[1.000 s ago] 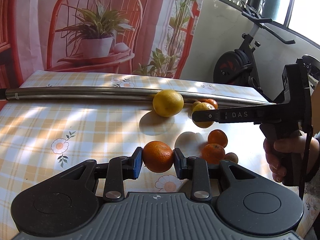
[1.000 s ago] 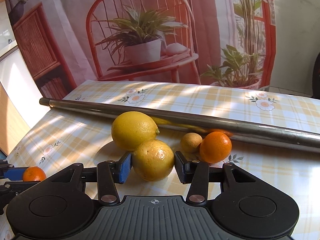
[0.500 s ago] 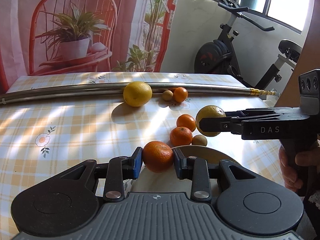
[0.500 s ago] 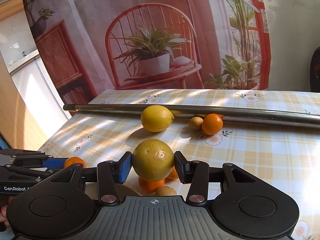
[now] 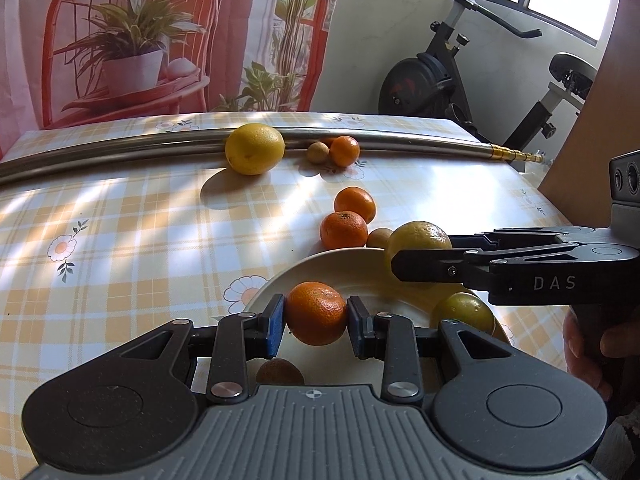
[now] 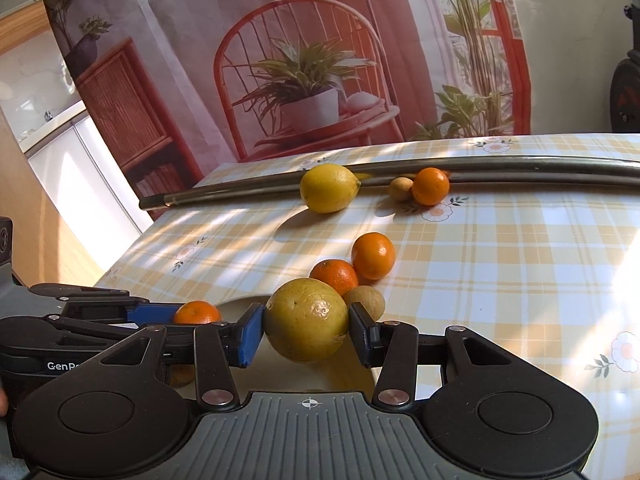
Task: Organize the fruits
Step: 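Lower the lemon onto the plate and open the right gripper while the left gripper releases the mandarin there, then withdraw both grippers from the plate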
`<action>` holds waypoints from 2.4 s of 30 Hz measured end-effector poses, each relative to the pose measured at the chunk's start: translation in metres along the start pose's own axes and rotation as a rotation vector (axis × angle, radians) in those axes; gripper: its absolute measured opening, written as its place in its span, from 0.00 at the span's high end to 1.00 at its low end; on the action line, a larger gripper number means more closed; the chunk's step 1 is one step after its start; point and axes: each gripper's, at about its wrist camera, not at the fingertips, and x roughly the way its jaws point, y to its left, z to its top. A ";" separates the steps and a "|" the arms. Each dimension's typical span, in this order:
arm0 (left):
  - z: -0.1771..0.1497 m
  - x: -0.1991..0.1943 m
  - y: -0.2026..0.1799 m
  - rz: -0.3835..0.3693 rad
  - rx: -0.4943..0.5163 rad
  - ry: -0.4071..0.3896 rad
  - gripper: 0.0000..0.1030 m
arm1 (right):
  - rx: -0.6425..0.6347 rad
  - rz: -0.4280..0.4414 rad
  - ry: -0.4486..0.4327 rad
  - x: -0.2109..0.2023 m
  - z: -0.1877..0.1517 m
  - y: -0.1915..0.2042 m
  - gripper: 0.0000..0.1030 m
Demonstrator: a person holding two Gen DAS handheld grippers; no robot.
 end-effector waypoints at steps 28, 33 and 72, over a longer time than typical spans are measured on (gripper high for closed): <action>0.000 0.004 -0.002 0.018 -0.010 0.009 0.66 | 0.027 -0.007 0.021 0.002 0.001 0.000 0.59; 0.001 -0.001 -0.003 0.017 -0.019 -0.001 0.66 | 0.029 -0.016 0.001 -0.005 0.004 0.002 0.59; 0.033 -0.060 0.012 0.327 -0.105 -0.125 0.07 | 0.118 -0.117 -0.082 -0.036 0.009 -0.022 0.59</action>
